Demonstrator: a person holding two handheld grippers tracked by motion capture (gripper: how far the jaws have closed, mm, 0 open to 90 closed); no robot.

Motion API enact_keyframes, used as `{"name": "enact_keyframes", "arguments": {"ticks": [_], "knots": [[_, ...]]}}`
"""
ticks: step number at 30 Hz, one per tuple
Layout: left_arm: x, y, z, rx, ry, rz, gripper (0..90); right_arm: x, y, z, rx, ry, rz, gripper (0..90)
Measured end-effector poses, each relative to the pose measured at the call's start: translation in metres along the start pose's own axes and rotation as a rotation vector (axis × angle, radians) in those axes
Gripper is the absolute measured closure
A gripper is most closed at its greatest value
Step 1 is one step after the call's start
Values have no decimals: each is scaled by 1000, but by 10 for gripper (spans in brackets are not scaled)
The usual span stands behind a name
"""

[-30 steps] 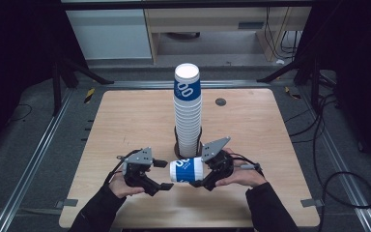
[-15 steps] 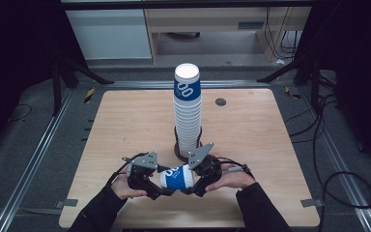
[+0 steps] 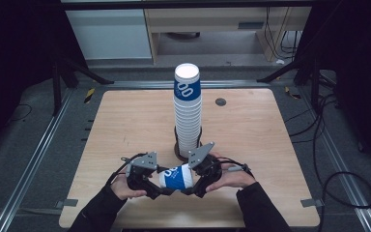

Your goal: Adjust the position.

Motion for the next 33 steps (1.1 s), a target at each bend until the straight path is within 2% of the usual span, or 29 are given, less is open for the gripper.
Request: {"name": "enact_keyframes", "arguments": {"ticks": [3,8,13,16,21,27,33], "knots": [[0,-3,-6,-6,20,-15,260,1,2,-7,-27,23,14,75],[-1,-12,-19,15,68,-44,260,-1,3,-24,-82,79,44,70],[-1,-17,-29,27,133,-66,259,-8,4,-37,-177,114,107,69],[0,-16,-31,29,179,-67,259,-13,3,-42,-214,135,135,70],[1,-13,-33,-1,256,-61,259,-20,1,-49,-228,191,181,76],[2,-9,-35,-29,347,-44,259,-21,-2,-49,-213,227,197,74],[4,-5,-27,-56,336,-38,260,-17,-3,-46,-174,287,207,79]]}}
Point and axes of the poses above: each handheld gripper's, and its own axes: z roughly forward along the jaws, x roughly out of its top, y roughly to its right, the point moved 2 cm from there along z, roughly forward along the jaws, and after that the axes turned 15 degrees about -z, right-handed, at the moved point
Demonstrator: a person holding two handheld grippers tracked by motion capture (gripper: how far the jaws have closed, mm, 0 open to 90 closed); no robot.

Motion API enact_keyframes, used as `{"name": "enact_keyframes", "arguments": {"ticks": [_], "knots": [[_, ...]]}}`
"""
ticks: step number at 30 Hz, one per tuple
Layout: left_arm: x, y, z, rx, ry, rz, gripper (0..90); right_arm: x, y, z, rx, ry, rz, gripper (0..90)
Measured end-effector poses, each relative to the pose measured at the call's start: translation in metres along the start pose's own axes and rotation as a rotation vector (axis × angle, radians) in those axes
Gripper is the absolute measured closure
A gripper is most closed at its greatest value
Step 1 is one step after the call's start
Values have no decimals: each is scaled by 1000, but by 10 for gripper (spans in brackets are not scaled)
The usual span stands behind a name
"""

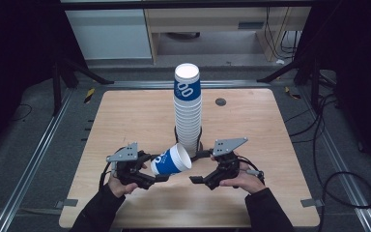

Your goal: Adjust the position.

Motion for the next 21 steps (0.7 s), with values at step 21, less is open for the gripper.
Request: {"name": "enact_keyframes", "arguments": {"ticks": [21], "knots": [[-8,12,25,-18,-88,56,261,6,-2,16,89,62,35,90]]}}
Point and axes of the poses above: each handheld gripper's, and its own axes: z roughly forward along the jaws, x roughly out of its top, y roughly to its right, the point moved 2 cm from there along z, roughly forward along the jaws, and after that the axes turned 15 degrees about -z, right-handed, at the moved point
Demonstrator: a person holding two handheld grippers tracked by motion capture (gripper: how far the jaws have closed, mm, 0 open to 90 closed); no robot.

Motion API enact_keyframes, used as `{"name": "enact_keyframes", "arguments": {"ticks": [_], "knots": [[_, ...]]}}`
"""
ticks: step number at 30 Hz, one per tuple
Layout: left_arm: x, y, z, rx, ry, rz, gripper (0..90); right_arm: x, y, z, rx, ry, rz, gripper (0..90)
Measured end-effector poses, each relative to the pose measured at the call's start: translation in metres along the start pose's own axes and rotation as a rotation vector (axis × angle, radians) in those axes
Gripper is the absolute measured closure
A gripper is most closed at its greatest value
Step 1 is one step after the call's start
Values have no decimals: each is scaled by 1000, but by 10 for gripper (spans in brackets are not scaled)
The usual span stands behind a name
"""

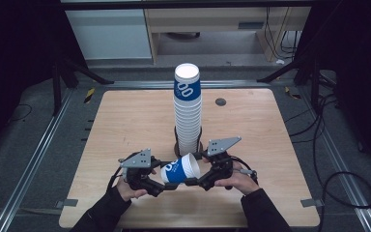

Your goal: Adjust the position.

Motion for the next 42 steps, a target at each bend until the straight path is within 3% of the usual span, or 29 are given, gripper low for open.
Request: {"name": "enact_keyframes", "arguments": {"ticks": [8,15,22,24,29,32,42], "knots": [[-1,0,1,-2,-19,9,261,-2,0,3,42,-6,22,131],[0,0,1,5,-18,-2,248,-2,0,1,43,-7,21,147],[5,-2,-10,30,-21,-11,193,0,2,-6,7,-20,2,152],[5,-4,-13,59,-33,-11,170,2,4,-10,-8,-26,-2,151],[4,-9,-14,111,-83,-28,141,7,10,-17,-57,-85,-26,148],[3,-10,-11,136,-106,-21,134,9,11,-15,-59,-112,-42,148],[0,-9,-4,170,-167,2,132,13,13,18,-31,-238,-72,146]]}}
Point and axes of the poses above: each handheld gripper's, and its own axes: z roughly forward along the jaws, x roughly out of its top, y roughly to its right, the point moved 2 cm from there along z, roughly forward along the jaws, and after that the axes turned 15 degrees about -z, right-handed, at the moved point
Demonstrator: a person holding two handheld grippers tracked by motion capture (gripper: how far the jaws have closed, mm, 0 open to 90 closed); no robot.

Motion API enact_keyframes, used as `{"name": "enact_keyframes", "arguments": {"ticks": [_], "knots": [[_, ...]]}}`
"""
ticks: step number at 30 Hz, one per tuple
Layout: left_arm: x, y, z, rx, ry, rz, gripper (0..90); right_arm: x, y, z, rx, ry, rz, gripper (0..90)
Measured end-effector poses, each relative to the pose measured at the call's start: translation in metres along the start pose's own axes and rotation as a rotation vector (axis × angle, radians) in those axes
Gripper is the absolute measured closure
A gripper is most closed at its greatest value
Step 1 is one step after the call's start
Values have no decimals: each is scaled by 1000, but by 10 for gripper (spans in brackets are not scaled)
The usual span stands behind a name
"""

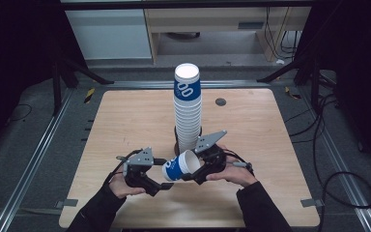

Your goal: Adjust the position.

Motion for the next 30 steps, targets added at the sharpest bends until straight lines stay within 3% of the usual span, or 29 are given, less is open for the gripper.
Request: {"name": "enact_keyframes", "arguments": {"ticks": [8,15,19,25,30], "knots": [[-2,-1,5,6,-34,7,145,10,-2,15,46,-16,-18,147],[-3,-2,4,-5,-33,3,243,13,-2,14,66,-5,-18,146],[-3,0,4,-2,-38,20,254,14,-3,13,70,-5,-17,141],[-3,-1,2,1,-21,13,260,15,-4,8,17,40,-43,106],[-3,-6,-3,-4,1,-10,260,12,-2,-13,-33,79,-19,87]]}}
Point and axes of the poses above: each handheld gripper's, and its own axes: z roughly forward along the jaws, x roughly out of its top, y roughly to its right, the point moved 2 cm from there along z, roughly forward along the jaws, and after that the axes turned 15 degrees about -z, right-handed, at the moved point
